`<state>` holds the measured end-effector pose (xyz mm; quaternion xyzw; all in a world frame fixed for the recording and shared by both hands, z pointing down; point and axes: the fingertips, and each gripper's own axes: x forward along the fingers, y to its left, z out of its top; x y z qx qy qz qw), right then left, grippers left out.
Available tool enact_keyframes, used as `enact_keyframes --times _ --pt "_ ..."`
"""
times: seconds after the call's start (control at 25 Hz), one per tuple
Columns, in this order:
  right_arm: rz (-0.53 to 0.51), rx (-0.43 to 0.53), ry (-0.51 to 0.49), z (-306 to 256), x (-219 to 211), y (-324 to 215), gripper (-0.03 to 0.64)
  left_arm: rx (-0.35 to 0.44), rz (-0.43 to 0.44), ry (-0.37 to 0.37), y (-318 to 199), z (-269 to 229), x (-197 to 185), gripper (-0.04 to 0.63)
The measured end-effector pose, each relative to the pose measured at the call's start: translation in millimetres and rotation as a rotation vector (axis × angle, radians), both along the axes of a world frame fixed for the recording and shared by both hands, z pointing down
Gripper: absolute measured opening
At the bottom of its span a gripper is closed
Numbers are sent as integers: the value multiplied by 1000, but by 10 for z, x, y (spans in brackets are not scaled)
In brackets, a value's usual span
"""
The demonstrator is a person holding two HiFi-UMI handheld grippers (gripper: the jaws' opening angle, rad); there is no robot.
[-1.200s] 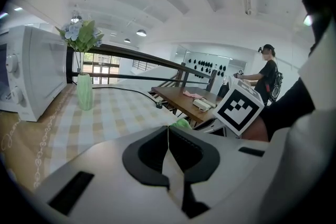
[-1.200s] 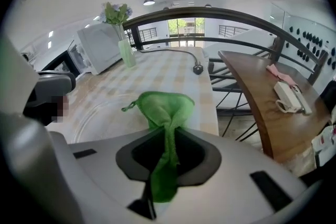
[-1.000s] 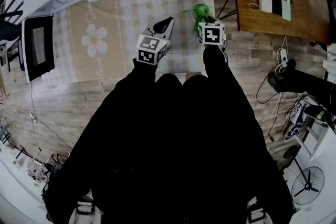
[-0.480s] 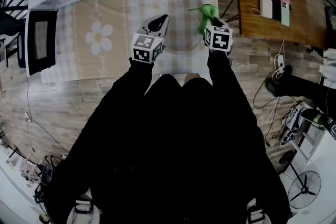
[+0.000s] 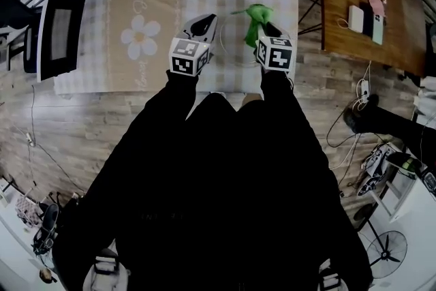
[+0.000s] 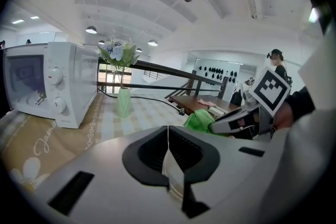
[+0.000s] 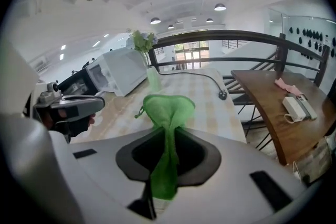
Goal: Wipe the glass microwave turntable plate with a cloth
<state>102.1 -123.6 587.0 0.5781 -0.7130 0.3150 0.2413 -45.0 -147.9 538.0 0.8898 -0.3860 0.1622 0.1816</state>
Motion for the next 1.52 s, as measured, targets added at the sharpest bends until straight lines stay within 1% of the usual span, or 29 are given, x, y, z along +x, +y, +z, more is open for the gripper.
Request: enact_keyframes --times 0.4,0.68,0.88,1.08,1.52 --pt "-154 -27 -35 126 -997 89 71 -38 -14 -19 101 183 -399 21" --pt "-239 -67 -32 322 -1447 162 71 -57 -9 -26 175 248 -548 21" --pt "-274 -110 -23 523 -1587 228 71 -74 0 -33 241 307 -587 21" --pt "-293 -154 7 783 -1600 279 72 -86 8 -34 276 337 -579 21" --pt "-318 -141 6 849 -1553 263 72 -90 20 -37 282 355 -484 21"
